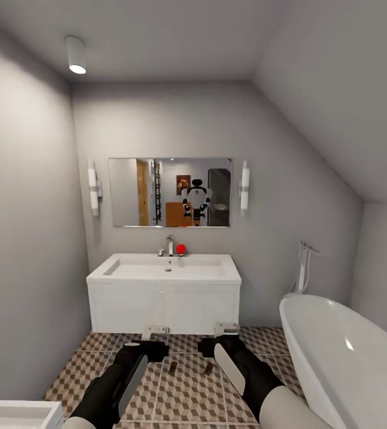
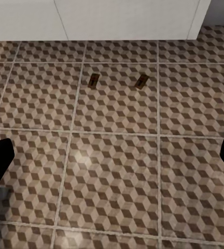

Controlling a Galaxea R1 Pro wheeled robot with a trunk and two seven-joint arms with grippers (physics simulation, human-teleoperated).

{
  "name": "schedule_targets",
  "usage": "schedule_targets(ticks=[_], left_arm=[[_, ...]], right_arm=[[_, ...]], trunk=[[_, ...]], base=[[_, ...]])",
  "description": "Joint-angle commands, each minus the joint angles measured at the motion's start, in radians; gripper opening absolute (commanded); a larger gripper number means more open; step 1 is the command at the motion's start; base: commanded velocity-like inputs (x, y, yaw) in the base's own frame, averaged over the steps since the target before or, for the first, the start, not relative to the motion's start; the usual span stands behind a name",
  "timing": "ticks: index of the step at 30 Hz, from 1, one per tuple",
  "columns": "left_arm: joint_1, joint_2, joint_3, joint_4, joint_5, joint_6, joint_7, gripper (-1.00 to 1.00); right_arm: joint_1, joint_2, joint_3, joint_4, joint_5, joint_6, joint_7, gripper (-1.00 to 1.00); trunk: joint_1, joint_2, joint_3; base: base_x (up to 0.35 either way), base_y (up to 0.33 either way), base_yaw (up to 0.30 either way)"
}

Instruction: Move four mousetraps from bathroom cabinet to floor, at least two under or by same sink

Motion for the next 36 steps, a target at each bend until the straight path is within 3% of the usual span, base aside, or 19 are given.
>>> schedule_targets(ticks=[1,19,36], left_arm=[[0.000,0.000,-0.003,-0.001,0.011,0.004,0.009,1.00],[0.000,0.000,-0.002,-0.001,0.011,0.004,0.008,1.00],[0.000,0.001,-0.002,-0.001,0.011,0.004,0.008,1.00]], right_arm=[[0.000,-0.001,0.005,-0.001,-0.010,0.001,-0.010,1.00],[-0.001,-0.001,0.004,-0.001,-0.011,0.001,-0.007,1.00],[-0.001,-0.001,0.004,-0.001,-0.012,0.001,-0.007,1.00]], trunk=[[-0.004,0.007,0.003],[-0.073,0.133,0.059],[-0.073,0.133,0.058]], base=[[0.000,0.000,0.000],[0.000,0.000,0.000],[0.000,0.000,0.000]])
